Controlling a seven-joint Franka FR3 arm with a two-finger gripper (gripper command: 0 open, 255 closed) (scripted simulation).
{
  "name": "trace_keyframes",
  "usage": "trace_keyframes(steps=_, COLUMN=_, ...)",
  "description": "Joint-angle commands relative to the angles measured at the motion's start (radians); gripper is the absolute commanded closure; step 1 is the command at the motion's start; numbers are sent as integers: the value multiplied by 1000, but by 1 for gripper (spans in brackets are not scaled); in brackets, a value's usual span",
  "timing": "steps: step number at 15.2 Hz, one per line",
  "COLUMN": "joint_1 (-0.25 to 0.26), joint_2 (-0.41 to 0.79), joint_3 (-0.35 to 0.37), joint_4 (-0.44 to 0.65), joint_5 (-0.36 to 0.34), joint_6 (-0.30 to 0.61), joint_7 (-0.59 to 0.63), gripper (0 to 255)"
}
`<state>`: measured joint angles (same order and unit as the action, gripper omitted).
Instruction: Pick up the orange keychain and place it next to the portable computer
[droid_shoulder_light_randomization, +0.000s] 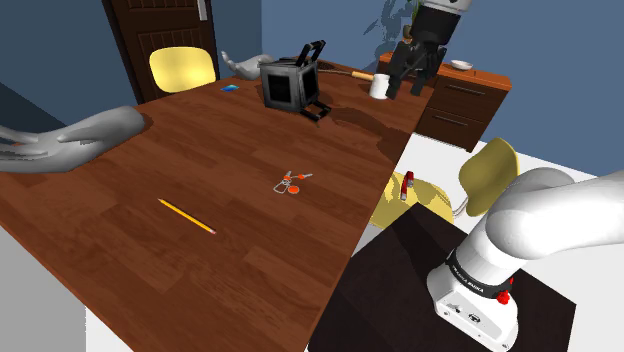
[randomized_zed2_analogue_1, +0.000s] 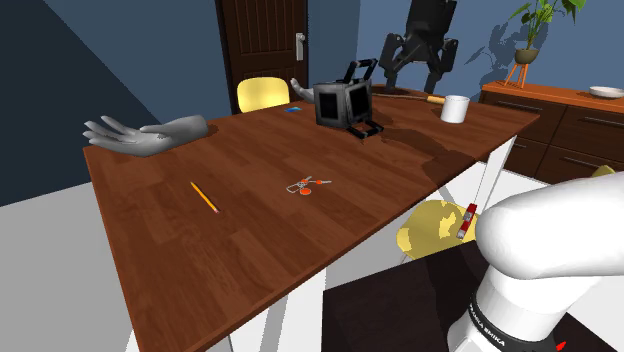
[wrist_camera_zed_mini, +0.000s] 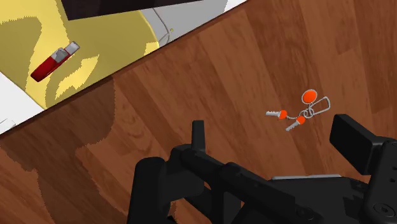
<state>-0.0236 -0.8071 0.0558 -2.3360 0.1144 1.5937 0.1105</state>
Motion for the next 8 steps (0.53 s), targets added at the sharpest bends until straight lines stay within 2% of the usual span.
trace_keyframes(steps=1, joint_1=0, joint_2=0, joint_3=0, joint_4=0, joint_5=0, joint_6=0, joint_7=0, gripper=0)
trace_keyframes(steps=8, joint_1=36, joint_2=134, joint_3=106, joint_4=-73, joint_5=37, joint_6=195, joint_7=48, gripper=0)
